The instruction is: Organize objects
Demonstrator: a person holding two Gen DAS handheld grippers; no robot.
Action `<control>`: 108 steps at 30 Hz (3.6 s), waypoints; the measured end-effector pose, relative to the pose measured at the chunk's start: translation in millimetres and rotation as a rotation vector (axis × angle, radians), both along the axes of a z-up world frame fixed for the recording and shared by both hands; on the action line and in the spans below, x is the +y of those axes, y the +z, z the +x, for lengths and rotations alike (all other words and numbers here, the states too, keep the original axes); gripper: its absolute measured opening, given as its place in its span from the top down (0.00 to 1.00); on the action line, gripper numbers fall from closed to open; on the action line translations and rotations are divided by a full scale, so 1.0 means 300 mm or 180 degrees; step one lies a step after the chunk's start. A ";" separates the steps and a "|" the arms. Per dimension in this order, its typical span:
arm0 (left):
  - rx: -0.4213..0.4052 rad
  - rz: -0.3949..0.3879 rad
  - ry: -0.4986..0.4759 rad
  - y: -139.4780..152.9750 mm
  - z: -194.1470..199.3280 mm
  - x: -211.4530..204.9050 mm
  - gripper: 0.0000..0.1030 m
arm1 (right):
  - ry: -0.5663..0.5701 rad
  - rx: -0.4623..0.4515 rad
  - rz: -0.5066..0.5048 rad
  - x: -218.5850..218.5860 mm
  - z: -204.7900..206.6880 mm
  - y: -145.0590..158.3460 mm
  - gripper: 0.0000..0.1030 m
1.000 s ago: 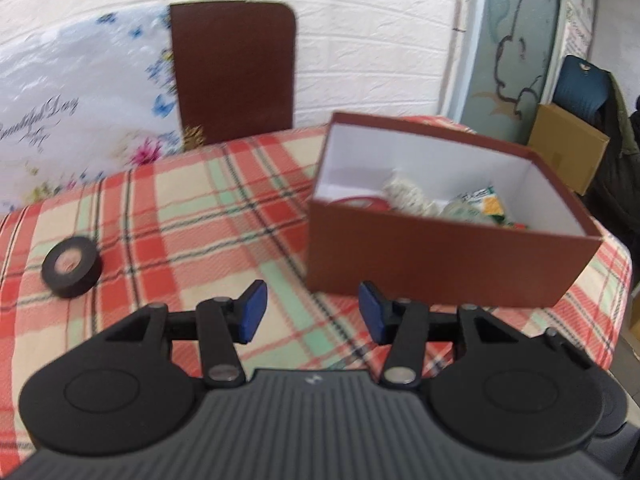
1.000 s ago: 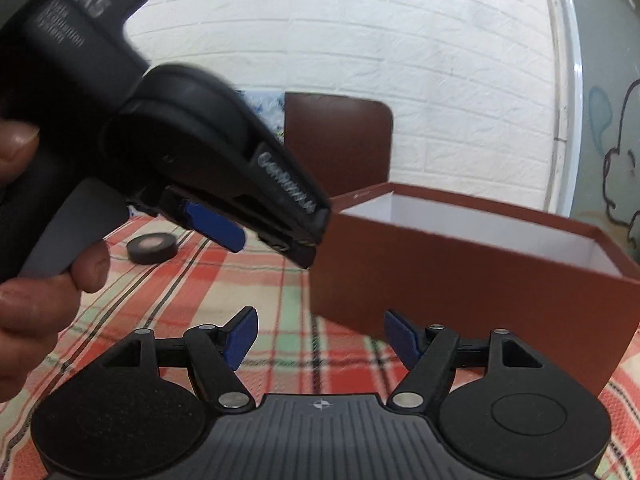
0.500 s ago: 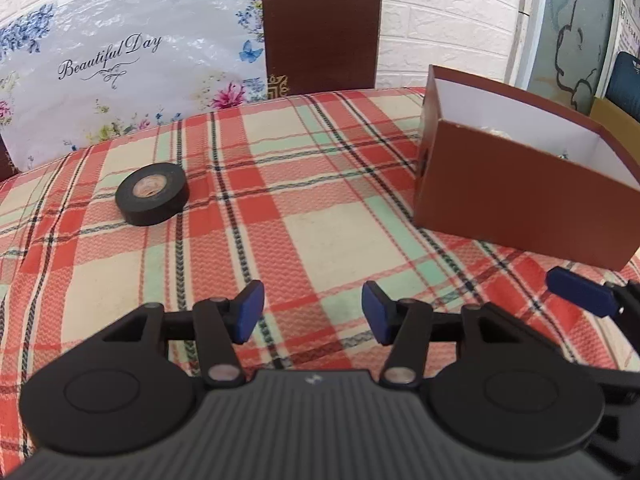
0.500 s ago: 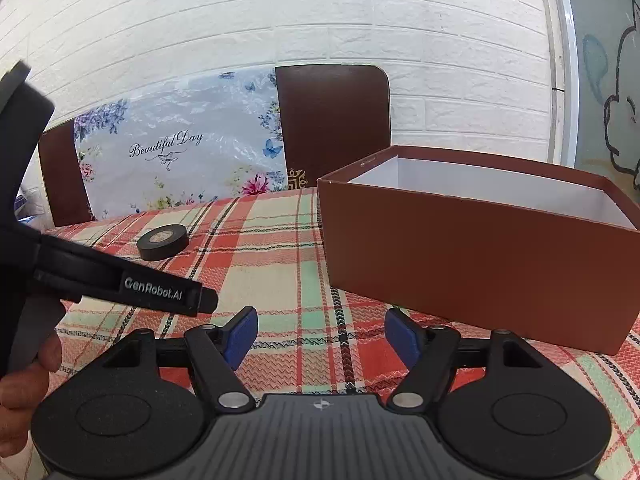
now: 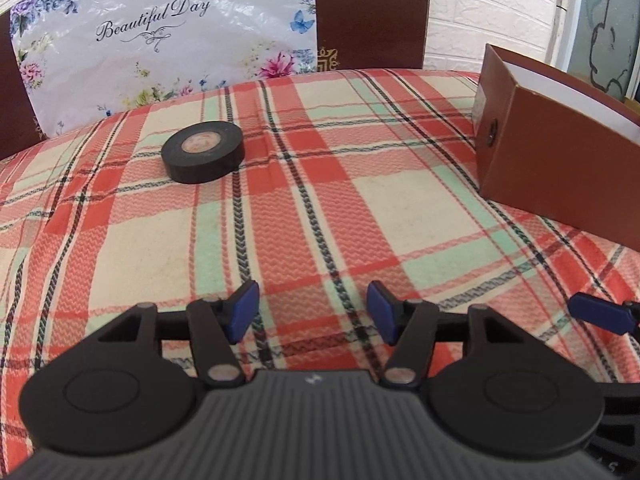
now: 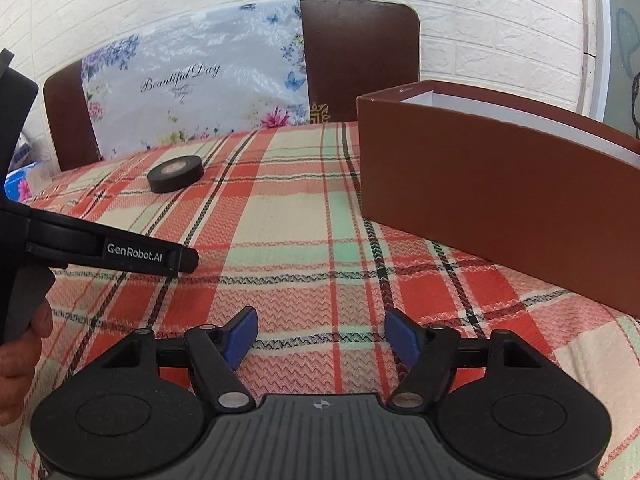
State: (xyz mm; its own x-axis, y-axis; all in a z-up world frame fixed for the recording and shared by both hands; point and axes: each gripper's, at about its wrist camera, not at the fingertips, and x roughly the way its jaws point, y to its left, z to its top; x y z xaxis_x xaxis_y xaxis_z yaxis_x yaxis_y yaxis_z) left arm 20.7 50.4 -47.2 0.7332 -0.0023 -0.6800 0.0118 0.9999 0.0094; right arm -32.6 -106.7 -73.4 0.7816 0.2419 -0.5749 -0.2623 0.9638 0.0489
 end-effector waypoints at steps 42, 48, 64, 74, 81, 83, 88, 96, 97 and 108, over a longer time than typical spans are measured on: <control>-0.0477 -0.0001 0.1045 -0.065 0.179 0.552 0.06 | 0.0820 -0.0258 -0.0404 0.495 0.317 -0.004 0.28; -0.0634 -0.0208 0.1240 -0.061 0.151 0.593 0.13 | 0.0924 -0.0300 -0.0401 0.566 0.391 0.001 0.28; -0.0591 -0.0127 0.1383 -0.068 0.164 0.599 0.15 | 0.1294 -0.0202 -0.0274 0.691 0.600 0.003 0.27; -0.0557 -0.0048 0.1371 -0.070 0.171 0.589 0.14 | 0.1184 -0.0183 -0.0265 0.622 0.528 0.005 0.27; -0.0537 0.0006 0.1369 -0.069 0.178 0.583 0.13 | 0.0943 -0.0116 -0.0225 0.392 0.336 -0.001 0.27; -0.0530 0.0032 0.1372 -0.069 0.179 0.580 0.13 | 0.0814 -0.0077 -0.0206 0.300 0.284 -0.003 0.27; -0.0517 0.0091 0.1384 -0.067 0.175 0.573 0.12 | 0.0459 -0.0046 -0.0192 0.097 0.148 -0.010 0.27; -0.0401 0.0225 0.1508 -0.058 0.139 0.534 0.10 | 0.0272 -0.0123 -0.0201 0.021 0.055 -0.025 0.26; -0.0398 0.0231 0.1475 -0.058 0.117 0.514 0.10 | 0.0270 -0.0128 -0.0210 0.022 0.053 -0.025 0.26; -0.0176 -0.0161 0.0596 -0.029 -0.044 0.208 0.13 | 0.0282 -0.0128 -0.0176 -0.005 0.026 -0.026 0.25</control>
State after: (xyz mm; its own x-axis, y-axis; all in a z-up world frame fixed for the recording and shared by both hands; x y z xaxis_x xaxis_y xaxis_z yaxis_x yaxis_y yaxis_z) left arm 7.6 112.8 -56.0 0.7602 0.1045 -0.6412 -0.1736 0.9838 -0.0454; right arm -24.7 -108.1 -81.3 0.7813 0.2799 -0.5579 -0.3472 0.9376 -0.0159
